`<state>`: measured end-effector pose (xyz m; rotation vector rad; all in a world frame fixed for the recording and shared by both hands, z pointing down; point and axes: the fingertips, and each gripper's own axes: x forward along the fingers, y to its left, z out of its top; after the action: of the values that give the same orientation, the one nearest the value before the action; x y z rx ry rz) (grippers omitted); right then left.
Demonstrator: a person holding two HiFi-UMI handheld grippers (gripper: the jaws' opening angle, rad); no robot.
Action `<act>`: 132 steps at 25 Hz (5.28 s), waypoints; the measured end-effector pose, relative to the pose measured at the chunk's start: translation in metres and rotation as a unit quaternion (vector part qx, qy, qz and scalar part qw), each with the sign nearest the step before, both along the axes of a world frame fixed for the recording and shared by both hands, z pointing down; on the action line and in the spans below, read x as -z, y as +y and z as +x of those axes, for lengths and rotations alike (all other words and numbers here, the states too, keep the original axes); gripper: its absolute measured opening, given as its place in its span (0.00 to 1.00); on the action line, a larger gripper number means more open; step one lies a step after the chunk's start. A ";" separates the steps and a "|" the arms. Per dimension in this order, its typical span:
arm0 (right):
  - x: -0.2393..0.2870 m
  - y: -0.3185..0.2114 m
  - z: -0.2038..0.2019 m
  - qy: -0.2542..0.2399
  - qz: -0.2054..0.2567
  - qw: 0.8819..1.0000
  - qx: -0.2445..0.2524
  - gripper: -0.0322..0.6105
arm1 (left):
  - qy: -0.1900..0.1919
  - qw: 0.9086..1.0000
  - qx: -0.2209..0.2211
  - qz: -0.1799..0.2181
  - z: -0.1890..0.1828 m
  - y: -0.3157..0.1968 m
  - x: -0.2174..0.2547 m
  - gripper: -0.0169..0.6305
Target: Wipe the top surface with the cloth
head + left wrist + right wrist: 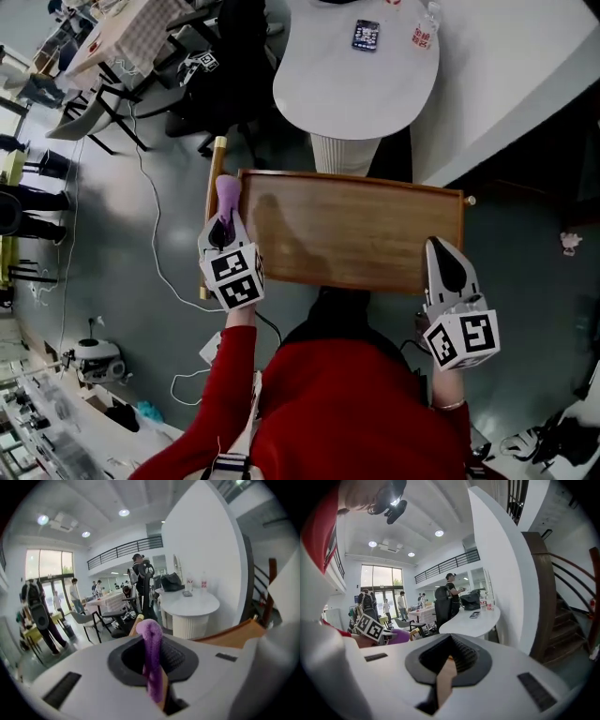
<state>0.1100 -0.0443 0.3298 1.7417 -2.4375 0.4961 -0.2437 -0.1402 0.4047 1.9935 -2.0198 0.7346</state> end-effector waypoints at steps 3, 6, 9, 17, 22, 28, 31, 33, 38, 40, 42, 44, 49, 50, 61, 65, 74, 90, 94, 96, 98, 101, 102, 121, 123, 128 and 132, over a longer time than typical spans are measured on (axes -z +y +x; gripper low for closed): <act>-0.015 0.007 0.021 -0.001 -0.030 0.999 -0.026 0.06 | -0.050 0.998 0.003 -0.024 -0.006 -0.021 -0.025 0.10; -0.023 0.013 0.040 0.001 -0.047 0.997 -0.053 0.06 | -0.066 0.996 0.006 -0.057 -0.002 -0.039 -0.057 0.10; -0.026 0.029 0.051 -0.002 -0.058 0.995 -0.081 0.06 | -0.059 0.992 -0.006 -0.109 0.004 -0.046 -0.094 0.10; -0.038 0.070 0.090 -0.009 -0.092 0.980 -0.176 0.06 | 0.063 0.950 -0.213 -0.218 0.219 -0.022 -0.156 0.10; -0.042 0.112 0.125 -0.013 -0.097 0.962 -0.254 0.06 | 0.121 0.902 -0.330 -0.249 0.380 0.032 -0.169 0.10; -0.043 0.124 0.115 -0.013 -0.106 0.949 -0.298 0.06 | 0.167 0.850 -0.412 -0.283 0.458 0.062 -0.166 0.10; -0.045 0.112 0.110 -0.009 -0.116 0.952 -0.283 0.06 | 0.191 0.845 -0.416 -0.277 0.457 0.057 -0.152 0.10; -0.047 0.097 0.115 -0.011 -0.117 0.963 -0.244 0.06 | 0.198 0.857 -0.402 -0.254 0.451 0.043 -0.134 0.10; -0.051 0.024 0.103 -0.020 -0.108 0.990 -0.088 0.06 | 0.189 0.922 -0.305 -0.147 0.370 -0.015 -0.064 0.10; -0.056 0.000 0.073 -0.018 -0.105 0.994 -0.020 0.06 | 0.162 0.948 -0.253 -0.109 0.301 -0.025 -0.047 0.10; -0.064 -0.017 0.035 -0.017 -0.105 0.994 0.035 0.06 | 0.123 0.969 -0.196 -0.087 0.222 -0.024 -0.041 0.10; -0.073 -0.033 0.001 -0.017 -0.105 0.992 0.073 0.06 | 0.084 0.983 -0.140 -0.081 0.146 -0.019 -0.043 0.10; -0.098 -0.066 -0.053 -0.018 -0.120 0.985 0.123 0.06 | 0.023 0.993 -0.036 -0.109 0.026 -0.005 -0.072 0.10; -0.103 -0.068 -0.057 -0.018 -0.124 0.984 0.125 0.06 | 0.018 0.992 -0.024 -0.121 0.016 -0.001 -0.081 0.10; -0.124 0.004 0.019 -0.019 -0.173 0.984 -0.040 0.06 | 0.116 0.930 -0.245 -0.249 0.209 0.061 -0.146 0.10; -0.132 0.049 0.084 -0.028 -0.188 0.971 -0.147 0.06 | 0.154 0.866 -0.387 -0.276 0.357 0.103 -0.147 0.10; -0.119 0.129 0.125 -0.054 -0.207 0.938 -0.274 0.06 | 0.161 0.796 -0.498 -0.306 0.456 0.162 -0.128 0.10; -0.085 -0.050 -0.023 -0.030 -0.121 0.989 0.078 0.06 | 0.106 0.988 -0.082 -0.072 0.066 0.052 -0.020 0.10; -0.091 -0.053 -0.056 -0.020 -0.131 0.984 0.120 0.06 | 0.027 0.993 -0.028 -0.111 0.003 0.075 -0.049 0.10; -0.096 -0.049 -0.063 -0.019 -0.139 0.982 0.126 0.06 | 0.001 0.989 -0.019 -0.144 -0.004 0.086 -0.072 0.10; -0.101 -0.044 -0.064 -0.018 -0.146 0.982 0.120 0.06 | 0.006 0.983 -0.020 -0.180 0.000 0.094 -0.101 0.10; -0.110 -0.035 -0.049 -0.014 -0.154 0.984 0.089 0.06 | 0.069 0.970 -0.051 -0.226 0.034 0.104 -0.142 0.10; -0.113 -0.032 -0.040 -0.013 -0.155 0.985 0.074 0.06 | 0.098 0.964 -0.073 -0.237 0.056 0.107 -0.151 0.10; -0.089 0.160 0.142 -0.032 -0.189 0.927 -0.323 0.06 | 0.209 0.760 -0.503 -0.355 0.454 0.223 -0.135 0.10; -0.093 0.160 0.148 -0.038 -0.181 0.934 -0.305 0.06 | 0.209 0.771 -0.493 -0.346 0.456 0.224 -0.136 0.10; -0.090 0.126 0.138 -0.042 -0.147 0.964 -0.216 0.06 | 0.235 0.819 -0.441 -0.283 0.423 0.196 -0.102 0.10; -0.085 0.050 0.100 -0.037 -0.128 0.983 -0.125 0.06 | 0.284 0.877 -0.319 -0.221 0.328 0.115 -0.069 0.10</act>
<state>0.2104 0.0054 0.4143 1.9504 -2.0934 0.8738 0.0838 -0.0251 0.4737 2.2182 -0.7749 0.5461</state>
